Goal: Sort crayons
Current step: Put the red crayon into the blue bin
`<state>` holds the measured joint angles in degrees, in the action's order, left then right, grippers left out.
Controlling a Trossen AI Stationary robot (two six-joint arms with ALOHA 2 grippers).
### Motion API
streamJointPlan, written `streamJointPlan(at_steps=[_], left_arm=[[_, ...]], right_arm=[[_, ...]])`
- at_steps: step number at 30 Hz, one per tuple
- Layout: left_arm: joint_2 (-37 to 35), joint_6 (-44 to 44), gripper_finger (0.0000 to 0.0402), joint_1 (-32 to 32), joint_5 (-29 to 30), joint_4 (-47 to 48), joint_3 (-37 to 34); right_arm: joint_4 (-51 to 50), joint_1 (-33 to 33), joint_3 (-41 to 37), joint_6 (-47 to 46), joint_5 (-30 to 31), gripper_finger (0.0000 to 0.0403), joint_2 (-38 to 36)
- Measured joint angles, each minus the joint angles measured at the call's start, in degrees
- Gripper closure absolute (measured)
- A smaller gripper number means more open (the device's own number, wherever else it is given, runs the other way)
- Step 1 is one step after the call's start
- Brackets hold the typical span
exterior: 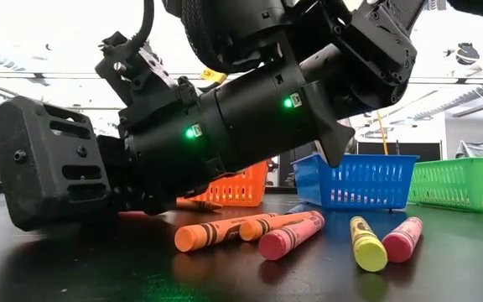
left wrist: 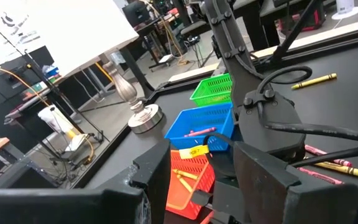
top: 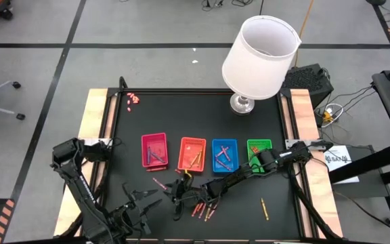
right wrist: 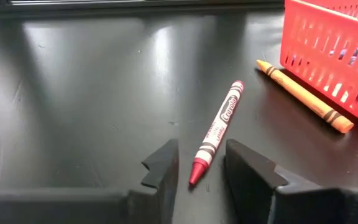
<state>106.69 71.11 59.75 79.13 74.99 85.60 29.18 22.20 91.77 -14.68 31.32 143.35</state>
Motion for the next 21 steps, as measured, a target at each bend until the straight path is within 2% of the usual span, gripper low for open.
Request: streamJointPlan(at_steps=[15,21], left_arm=[[0.0,0.0,0.0229,0.0,0.0,0.0,0.0],[0.0,0.0,0.0229,0.0,-0.1,0.0,0.0]], right_arm=[[0.3,0.0,0.0,0.4,0.0,0.0375,0.2],[-0.3,0.1,-0.1,0.9,0.0,0.0394,-0.3]])
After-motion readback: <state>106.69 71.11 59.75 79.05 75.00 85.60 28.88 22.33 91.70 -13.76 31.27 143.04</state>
